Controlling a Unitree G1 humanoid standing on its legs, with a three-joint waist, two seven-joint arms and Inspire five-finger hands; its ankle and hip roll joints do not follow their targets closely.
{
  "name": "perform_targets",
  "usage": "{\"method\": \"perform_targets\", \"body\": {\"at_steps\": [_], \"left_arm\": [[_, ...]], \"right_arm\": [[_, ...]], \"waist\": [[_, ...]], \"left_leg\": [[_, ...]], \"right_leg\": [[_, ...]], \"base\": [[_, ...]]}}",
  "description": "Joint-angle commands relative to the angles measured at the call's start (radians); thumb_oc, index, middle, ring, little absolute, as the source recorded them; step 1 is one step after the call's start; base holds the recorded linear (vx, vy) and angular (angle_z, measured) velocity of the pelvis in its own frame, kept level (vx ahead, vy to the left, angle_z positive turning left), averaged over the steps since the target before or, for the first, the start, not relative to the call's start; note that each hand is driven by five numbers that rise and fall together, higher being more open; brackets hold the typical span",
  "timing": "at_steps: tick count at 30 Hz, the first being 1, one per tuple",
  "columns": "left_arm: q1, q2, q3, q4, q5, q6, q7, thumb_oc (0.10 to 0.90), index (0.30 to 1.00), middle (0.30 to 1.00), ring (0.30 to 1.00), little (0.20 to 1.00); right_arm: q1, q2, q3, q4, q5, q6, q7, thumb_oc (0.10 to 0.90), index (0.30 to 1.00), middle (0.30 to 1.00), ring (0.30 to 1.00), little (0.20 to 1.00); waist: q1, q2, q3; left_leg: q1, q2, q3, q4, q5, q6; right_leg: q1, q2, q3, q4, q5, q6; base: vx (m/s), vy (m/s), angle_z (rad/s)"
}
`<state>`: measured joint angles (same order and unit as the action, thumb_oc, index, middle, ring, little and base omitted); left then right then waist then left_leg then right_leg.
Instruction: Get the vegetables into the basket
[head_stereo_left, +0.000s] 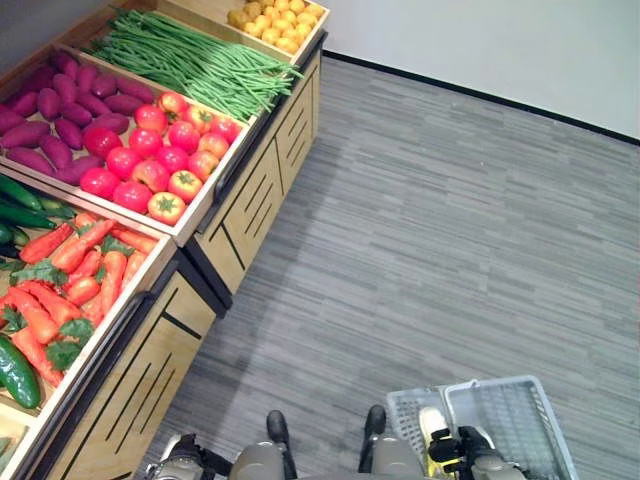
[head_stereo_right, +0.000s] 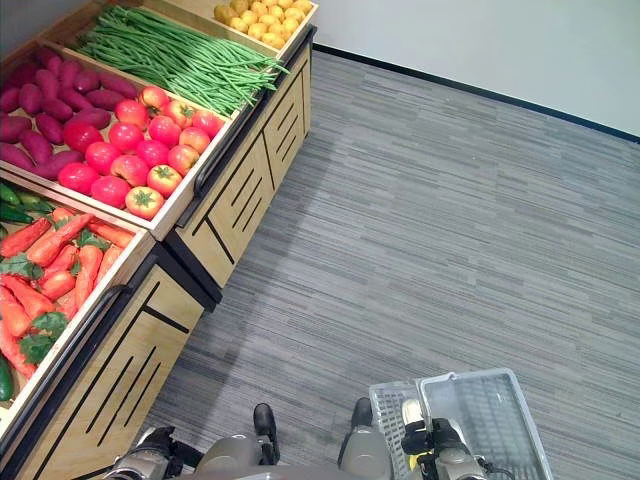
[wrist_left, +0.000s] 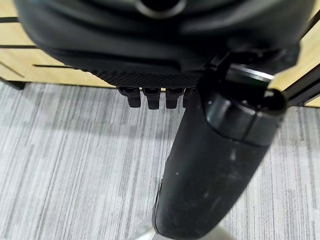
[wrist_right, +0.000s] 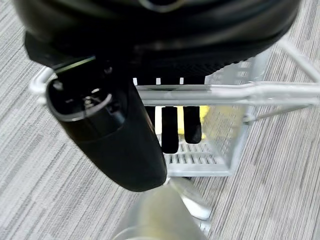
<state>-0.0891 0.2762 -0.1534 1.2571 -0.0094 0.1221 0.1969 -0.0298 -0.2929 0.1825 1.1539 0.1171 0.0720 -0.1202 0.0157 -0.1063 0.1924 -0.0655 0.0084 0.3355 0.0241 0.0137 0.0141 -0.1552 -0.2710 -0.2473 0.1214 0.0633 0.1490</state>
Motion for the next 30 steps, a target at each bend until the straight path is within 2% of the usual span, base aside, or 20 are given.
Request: {"method": "perform_targets", "body": {"at_steps": [1, 3, 5, 6, 7, 9, 11, 12, 15, 18, 19, 21, 22, 23, 24, 25, 26, 27, 28, 30], "left_arm": [[-0.039, 0.022, 0.018, -0.004, 0.015, -0.014, 0.027, 0.9, 1.0, 1.0, 1.0, 1.0], [-0.04, 0.025, 0.017, -0.009, 0.011, -0.014, 0.03, 0.9, 1.0, 1.0, 1.0, 1.0], [-0.042, 0.027, 0.012, -0.013, 0.009, -0.016, 0.03, 0.9, 1.0, 1.0, 1.0, 1.0], [-0.042, 0.026, 0.012, -0.013, 0.008, -0.016, 0.03, 0.9, 1.0, 1.0, 1.0, 1.0], [-0.05, 0.03, 0.006, -0.009, 0.008, -0.02, 0.031, 0.9, 1.0, 1.0, 1.0, 1.0], [-0.055, 0.028, 0.013, 0.002, -0.01, -0.025, 0.032, 0.9, 1.0, 1.0, 1.0, 1.0], [-0.057, 0.029, 0.012, 0.004, -0.024, -0.027, 0.029, 0.9, 1.0, 1.0, 1.0, 1.0], [-0.064, 0.029, 0.006, 0.007, -0.026, -0.025, 0.025, 0.9, 1.0, 1.0, 1.0, 1.0], [-0.063, 0.013, 0.009, 0.012, -0.048, -0.028, 0.02, 0.9, 1.0, 1.0, 1.0, 1.0], [-0.056, 0.0, 0.008, 0.014, -0.063, -0.024, 0.024, 0.9, 1.0, 1.0, 1.0, 1.0], [-0.065, -0.004, -0.001, 0.005, -0.077, -0.024, 0.022, 0.9, 1.0, 1.0, 1.0, 1.0], [-0.068, -0.007, -0.006, 0.004, -0.08, -0.022, 0.02, 0.9, 1.0, 1.0, 1.0, 1.0], [-0.075, -0.017, -0.019, 0.007, -0.074, -0.02, 0.015, 0.9, 1.0, 1.0, 1.0, 1.0], [-0.077, -0.026, -0.032, 0.006, -0.062, -0.017, 0.008, 0.9, 1.0, 1.0, 1.0, 1.0], [-0.078, -0.026, -0.032, 0.006, -0.061, -0.017, 0.008, 0.9, 1.0, 1.0, 1.0, 1.0], [-0.085, -0.033, -0.045, -0.017, -0.041, -0.011, -0.006, 0.9, 1.0, 1.0, 1.0, 1.0], [-0.087, -0.034, -0.044, -0.029, -0.042, -0.011, -0.007, 0.9, 1.0, 1.0, 1.0, 1.0], [-0.089, -0.036, -0.042, -0.038, -0.047, -0.014, -0.005, 0.9, 1.0, 1.0, 1.0, 1.0], [-0.08, -0.033, -0.033, -0.037, -0.049, -0.018, -0.006, 0.9, 1.0, 1.0, 1.0, 1.0], [-0.084, -0.028, -0.047, -0.033, -0.018, -0.017, -0.008, 0.9, 1.0, 1.0, 1.0, 1.0]], "right_arm": [[-0.015, -0.017, 0.02, -0.024, -0.013, -0.019, -0.002, 0.4, 0.3, 0.3, 0.3, 0.3], [-0.019, -0.018, 0.02, -0.025, -0.007, -0.021, -0.006, 0.4, 0.3, 0.3, 0.3, 0.3], [-0.021, -0.018, 0.024, -0.022, -0.002, -0.023, -0.006, 0.4, 0.3, 0.3, 0.3, 0.3], [-0.022, -0.019, 0.024, -0.021, -0.001, -0.024, -0.006, 0.4, 0.3, 0.3, 0.3, 0.3], [-0.025, -0.02, 0.03, -0.011, 0.002, -0.026, -0.006, 0.4, 0.3, 0.3, 0.3, 0.3], [-0.018, -0.016, 0.037, 0.002, -0.007, -0.025, -0.004, 0.4, 0.3, 0.3, 0.3, 0.3], [-0.011, -0.016, 0.039, 0.004, -0.005, -0.027, -0.001, 0.4, 0.3, 0.3, 0.3, 0.3], [0.005, -0.018, 0.034, 0.007, -0.002, -0.027, 0.001, 0.4, 0.3, 0.3, 0.3, 0.3], [0.016, -0.02, 0.032, 0.025, -0.003, -0.024, 0.011, 0.4, 0.3, 0.3, 0.3, 0.3], [0.015, -0.027, 0.036, 0.032, -0.007, -0.019, 0.011, 0.4, 0.3, 0.3, 0.3, 0.3], [0.015, -0.035, 0.041, 0.023, -0.006, -0.021, 0.007, 0.4, 0.3, 0.3, 0.3, 0.3], [0.023, -0.038, 0.036, 0.013, 0.003, -0.023, 0.006, 0.4, 0.3, 0.3, 0.3, 0.3], [0.033, -0.046, 0.028, 0.024, -0.003, -0.022, 0.008, 0.4, 0.3, 0.3, 0.3, 0.3], [0.034, -0.056, 0.024, 0.027, -0.012, -0.021, 0.008, 0.4, 0.3, 0.3, 0.3, 0.3], [0.033, -0.056, 0.024, 0.027, -0.012, -0.021, 0.008, 0.4, 0.3, 0.3, 0.3, 0.3], [0.034, -0.076, 0.02, 0.037, -0.049, -0.011, 0.014, 0.4, 0.3, 0.3, 0.3, 0.3], [0.033, -0.075, 0.019, 0.043, -0.057, -0.005, 0.014, 0.4, 0.3, 0.3, 0.3, 0.3], [0.031, -0.071, 0.018, 0.049, -0.057, 0.0, 0.014, 0.4, 0.3, 0.3, 0.3, 0.3], [0.026, -0.058, 0.024, 0.051, -0.056, 0.002, 0.014, 0.4, 0.3, 0.3, 0.3, 0.3], [0.024, -0.048, 0.018, 0.051, -0.053, 0.004, 0.016, 0.4, 0.3, 0.3, 0.3, 0.3]], "waist": [[0.021, -0.022, 0.024], [0.012, -0.008, 0.036], [-0.001, 0.002, 0.039], [-0.001, 0.005, 0.041], [-0.013, 0.011, 0.048], [-0.03, 0.009, 0.06], [-0.04, 0.005, 0.062], [-0.05, 0.007, 0.06], [-0.051, 0.013, 0.036], [-0.047, 0.03, 0.018], [-0.041, 0.044, 0.024], [-0.043, 0.05, 0.028], [-0.054, 0.047, 0.026], [-0.071, 0.049, 0.029], [-0.072, 0.049, 0.027], [-0.122, 0.059, 0.021], [-0.124, 0.072, 0.017], [-0.119, 0.082, 0.013], [-0.11, 0.076, 0.007], [-0.11, 0.068, 0.006]], "left_leg": [[0.02, 0.023, -0.077, 0.036, -0.076, -0.037], [0.044, 0.024, -0.105, 0.007, -0.064, -0.033], [0.061, 0.025, -0.132, -0.028, -0.048, -0.039], [0.065, 0.027, -0.132, -0.031, -0.048, -0.04], [0.072, 0.034, -0.164, -0.051, -0.034, -0.054], [0.087, 0.044, -0.203, -0.067, -0.03, -0.065], [0.083, 0.04, -0.227, -0.067, -0.028, -0.068], [0.075, 0.037, -0.257, -0.06, -0.029, -0.07], [0.067, 0.048, -0.31, -0.07, -0.017, -0.079], [0.054, 0.077, -0.35, -0.053, -0.013, -0.093], [0.044, 0.102, -0.383, -0.047, 0.0, -0.111], [0.021, 0.128, -0.42, -0.062, 0.038, -0.131], [-0.004, 0.133, -0.385, -0.051, 0.053, -0.134], [-0.024, 0.137, -0.295, -0.021, 0.058, -0.132], [-0.028, 0.136, -0.296, -0.02, 0.06, -0.132], [-0.034, 0.182, -0.03, 0.024, 0.068, -0.131], [-0.025, 0.184, 0.017, 0.009, 0.07, -0.132], [-0.025, 0.186, 0.022, -0.005, 0.086, -0.135], [-0.021, 0.156, -0.031, 0.01, 0.043, -0.119], [-0.035, 0.15, -0.013, 0.044, 0.034, -0.115]], "right_leg": [[-0.026, -0.098, 0.074, 0.042, 0.141, 0.096], [-0.068, -0.061, 0.15, 0.109, 0.148, 0.093], [-0.105, -0.012, 0.216, 0.081, 0.146, 0.082], [-0.103, -0.01, 0.215, 0.082, 0.144, 0.081], [-0.135, 0.018, 0.26, 0.009, 0.136, 0.072], [-0.176, 0.054, 0.288, -0.055, 0.13, 0.076], [-0.167, 0.078, 0.311, -0.044, 0.113, 0.072], [-0.139, 0.096, 0.352, -0.026, 0.076, 0.068], [-0.107, 0.118, 0.359, -0.018, 0.04, 0.047], [-0.092, 0.131, 0.31, 0.009, -0.003, 0.026], [-0.091, 0.144, 0.277, 0.06, -0.05, 0.009], [-0.079, 0.151, 0.229, 0.075, -0.076, -0.01], [-0.046, 0.133, 0.185, 0.051, -0.073, -0.013], [-0.024, 0.112, 0.157, 0.038, -0.071, -0.009], [-0.026, 0.112, 0.156, 0.035, -0.067, -0.009], [-0.013, 0.078, 0.092, 0.017, -0.053, -0.002], [-0.009, 0.079, 0.074, 0.01, -0.053, -0.002], [-0.005, 0.081, 0.066, 0.006, -0.05, -0.001], [0.004, 0.073, 0.082, 0.015, -0.055, 0.005], [0.011, 0.054, 0.086, 0.012, -0.043, 0.012]], "base": [[0.03, 0.08, 0.11], [0.06, 0.066, 0.2], [0.08, 0.0, 0.38], [0.11, -0.058, 0.54], [0.13, -0.083, 0.74], [0.18, -0.136, 0.58], [0.07, -0.088, 0.63], [0.08, -0.117, 1.42], [0.08, -0.136, 1.51], [0.12, -0.255, 0.29], [0.04, -0.304, 0.84], [0.01, -0.329, 1.14], [-0.01, -0.233, 0.95], [-0.02, -0.101, 1.75], [-0.1, -0.001, 2.03], [-0.11, 0.052, 1.91], [-0.09, 0.096, 1.03], [0.07, 0.128, 0.9], [0.08, 0.095, 0.71], [0.05, 0.142, -0.12]]}}
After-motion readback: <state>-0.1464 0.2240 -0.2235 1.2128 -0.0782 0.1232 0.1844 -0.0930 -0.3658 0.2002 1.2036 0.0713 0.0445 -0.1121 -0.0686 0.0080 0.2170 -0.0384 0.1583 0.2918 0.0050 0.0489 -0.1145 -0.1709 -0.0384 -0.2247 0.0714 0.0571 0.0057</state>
